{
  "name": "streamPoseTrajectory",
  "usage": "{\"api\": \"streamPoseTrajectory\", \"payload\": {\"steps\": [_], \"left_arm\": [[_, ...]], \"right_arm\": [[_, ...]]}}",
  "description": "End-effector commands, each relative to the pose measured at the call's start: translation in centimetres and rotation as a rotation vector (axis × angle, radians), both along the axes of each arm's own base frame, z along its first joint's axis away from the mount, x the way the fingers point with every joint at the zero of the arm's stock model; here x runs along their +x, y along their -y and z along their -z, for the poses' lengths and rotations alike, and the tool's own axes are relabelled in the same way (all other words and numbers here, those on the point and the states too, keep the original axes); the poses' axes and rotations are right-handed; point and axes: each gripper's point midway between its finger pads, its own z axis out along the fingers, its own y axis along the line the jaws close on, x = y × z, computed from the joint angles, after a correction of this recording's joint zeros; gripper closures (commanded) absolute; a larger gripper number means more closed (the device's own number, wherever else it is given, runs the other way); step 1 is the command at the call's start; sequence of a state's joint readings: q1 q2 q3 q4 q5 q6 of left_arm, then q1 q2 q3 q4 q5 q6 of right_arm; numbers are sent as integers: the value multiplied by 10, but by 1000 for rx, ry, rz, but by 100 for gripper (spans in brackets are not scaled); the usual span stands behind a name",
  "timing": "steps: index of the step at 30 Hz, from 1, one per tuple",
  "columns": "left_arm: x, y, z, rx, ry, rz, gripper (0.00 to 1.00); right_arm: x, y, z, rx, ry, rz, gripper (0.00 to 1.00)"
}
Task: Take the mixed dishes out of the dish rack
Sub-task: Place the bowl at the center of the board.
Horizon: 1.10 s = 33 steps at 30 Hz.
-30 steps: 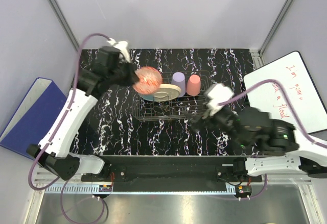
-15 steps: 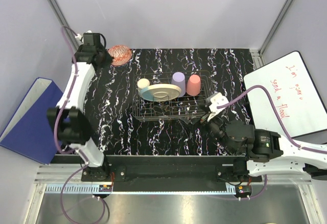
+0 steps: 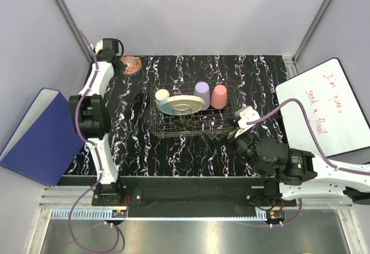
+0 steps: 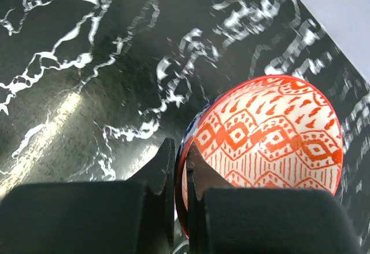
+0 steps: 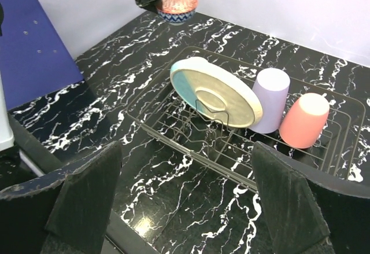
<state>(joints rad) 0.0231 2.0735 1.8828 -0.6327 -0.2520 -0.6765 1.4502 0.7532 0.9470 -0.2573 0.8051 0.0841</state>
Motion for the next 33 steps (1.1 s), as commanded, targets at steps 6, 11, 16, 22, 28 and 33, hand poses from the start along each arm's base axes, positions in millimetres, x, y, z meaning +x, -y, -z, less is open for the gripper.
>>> {"api": "streamPoseTrajectory", "payload": {"steps": [6, 11, 16, 22, 28, 33], "left_arm": [[14, -27, 39, -75, 9, -173, 100], [9, -24, 63, -90, -41, -164, 100], [2, -28, 81, -85, -87, -164, 99], [-4, -31, 93, -74, -124, -154, 100], [-11, -27, 111, -100, -182, -119, 78], [-16, -26, 109, -105, -188, -116, 42]], "right_arm": [[9, 2, -2, 7, 13, 74, 0], [9, 1, 3, 0, -2, 78, 0], [8, 3, 7, 13, -18, 82, 0], [9, 7, 9, 26, -25, 93, 0], [9, 6, 15, 19, -31, 97, 0], [9, 6, 16, 16, -34, 98, 0]]}}
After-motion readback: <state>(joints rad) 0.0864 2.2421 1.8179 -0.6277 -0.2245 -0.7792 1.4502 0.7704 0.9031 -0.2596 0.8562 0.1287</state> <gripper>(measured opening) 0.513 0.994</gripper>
